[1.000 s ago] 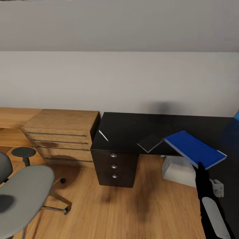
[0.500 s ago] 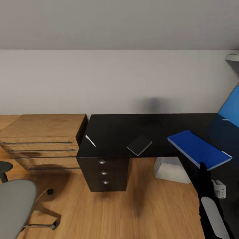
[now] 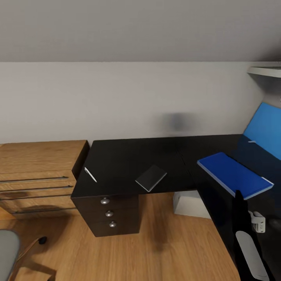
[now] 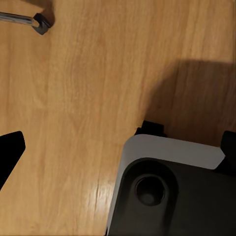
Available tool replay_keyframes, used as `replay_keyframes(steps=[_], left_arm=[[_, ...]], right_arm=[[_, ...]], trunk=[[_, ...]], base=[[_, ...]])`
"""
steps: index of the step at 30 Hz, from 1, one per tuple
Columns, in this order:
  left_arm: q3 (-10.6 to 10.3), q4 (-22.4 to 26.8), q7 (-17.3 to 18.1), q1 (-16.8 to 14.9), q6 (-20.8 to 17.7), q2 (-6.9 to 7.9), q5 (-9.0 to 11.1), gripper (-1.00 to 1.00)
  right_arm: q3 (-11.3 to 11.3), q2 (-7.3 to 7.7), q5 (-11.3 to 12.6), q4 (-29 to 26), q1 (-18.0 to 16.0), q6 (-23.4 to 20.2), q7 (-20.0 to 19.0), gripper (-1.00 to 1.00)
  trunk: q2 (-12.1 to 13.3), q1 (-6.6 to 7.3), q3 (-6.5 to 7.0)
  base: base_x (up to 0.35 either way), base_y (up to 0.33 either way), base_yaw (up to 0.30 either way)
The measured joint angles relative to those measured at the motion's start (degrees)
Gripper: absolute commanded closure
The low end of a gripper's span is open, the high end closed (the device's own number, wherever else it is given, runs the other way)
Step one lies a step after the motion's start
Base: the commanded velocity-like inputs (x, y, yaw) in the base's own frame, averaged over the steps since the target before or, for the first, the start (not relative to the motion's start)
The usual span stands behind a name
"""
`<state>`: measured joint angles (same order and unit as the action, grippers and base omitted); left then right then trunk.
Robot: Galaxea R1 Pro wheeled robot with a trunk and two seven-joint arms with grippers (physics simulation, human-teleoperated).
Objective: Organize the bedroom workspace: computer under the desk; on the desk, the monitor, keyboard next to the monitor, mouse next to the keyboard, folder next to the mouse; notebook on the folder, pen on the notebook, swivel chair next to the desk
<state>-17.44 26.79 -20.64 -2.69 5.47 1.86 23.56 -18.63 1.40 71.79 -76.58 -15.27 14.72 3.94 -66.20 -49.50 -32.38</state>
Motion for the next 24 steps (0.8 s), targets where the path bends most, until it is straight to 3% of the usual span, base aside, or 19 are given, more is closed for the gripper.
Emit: replay_keyframes(steps=[24], left_arm=[[0.0, 0.0, 0.0, 0.0, 0.1, -0.07, 0.0, -1.00]], right_arm=[[0.0, -0.40, 0.1, 0.0, 0.0, 0.0, -0.1, 1.00]], trunk=[[0.0, 0.00, 2.21]], base=[[0.000, -0.001, 0.000]])
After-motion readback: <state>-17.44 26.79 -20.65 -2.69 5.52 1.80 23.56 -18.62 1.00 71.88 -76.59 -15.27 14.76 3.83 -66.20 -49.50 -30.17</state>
